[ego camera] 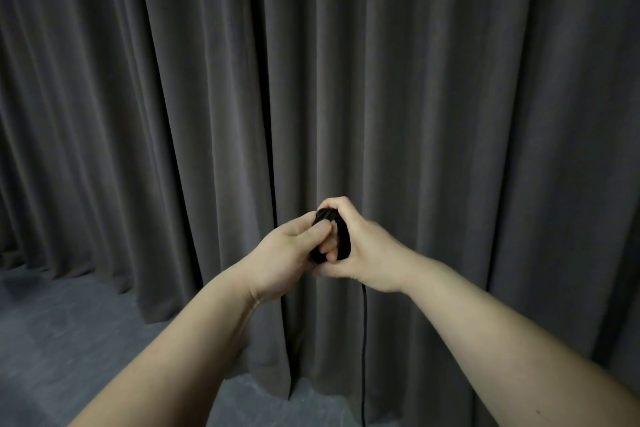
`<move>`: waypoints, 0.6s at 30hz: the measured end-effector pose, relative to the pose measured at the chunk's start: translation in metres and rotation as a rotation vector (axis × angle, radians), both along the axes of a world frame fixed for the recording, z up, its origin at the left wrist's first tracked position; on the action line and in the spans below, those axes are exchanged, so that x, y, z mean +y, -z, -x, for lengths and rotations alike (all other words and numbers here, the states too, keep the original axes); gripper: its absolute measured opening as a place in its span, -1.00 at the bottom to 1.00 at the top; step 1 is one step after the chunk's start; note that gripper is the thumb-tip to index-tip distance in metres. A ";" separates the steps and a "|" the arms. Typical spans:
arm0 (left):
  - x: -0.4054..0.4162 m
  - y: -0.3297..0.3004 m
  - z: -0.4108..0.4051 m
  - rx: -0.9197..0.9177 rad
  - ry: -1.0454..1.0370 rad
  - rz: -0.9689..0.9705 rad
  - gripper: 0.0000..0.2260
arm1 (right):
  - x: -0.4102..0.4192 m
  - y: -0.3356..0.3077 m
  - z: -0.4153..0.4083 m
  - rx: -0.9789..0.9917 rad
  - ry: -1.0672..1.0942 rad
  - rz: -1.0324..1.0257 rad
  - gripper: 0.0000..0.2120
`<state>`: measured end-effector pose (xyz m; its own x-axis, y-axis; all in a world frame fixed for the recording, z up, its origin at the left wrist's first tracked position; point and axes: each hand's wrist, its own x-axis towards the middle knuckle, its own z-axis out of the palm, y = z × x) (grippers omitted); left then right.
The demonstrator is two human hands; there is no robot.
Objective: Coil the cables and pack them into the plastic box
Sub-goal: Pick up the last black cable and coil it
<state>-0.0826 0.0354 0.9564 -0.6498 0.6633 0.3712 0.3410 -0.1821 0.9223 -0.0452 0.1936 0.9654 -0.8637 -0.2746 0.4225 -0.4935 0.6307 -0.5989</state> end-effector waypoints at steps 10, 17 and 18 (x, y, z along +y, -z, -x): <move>-0.015 -0.021 0.010 -0.466 -0.228 -0.571 -0.74 | 0.010 0.028 0.010 -0.199 0.092 0.379 -0.62; -0.010 -0.016 0.019 -0.374 -0.385 -0.585 -0.72 | -0.007 0.025 0.004 -0.017 0.291 -0.089 -0.90; -0.007 -0.014 0.021 -0.282 -0.447 -0.517 -0.72 | -0.013 0.019 0.002 -0.008 0.242 -0.175 -0.84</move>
<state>-0.1033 0.0282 0.9704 -0.9340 0.0988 0.3434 0.2467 -0.5168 0.8198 -0.0470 0.1805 0.9469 -0.9160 -0.1281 0.3802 -0.3118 0.8237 -0.4737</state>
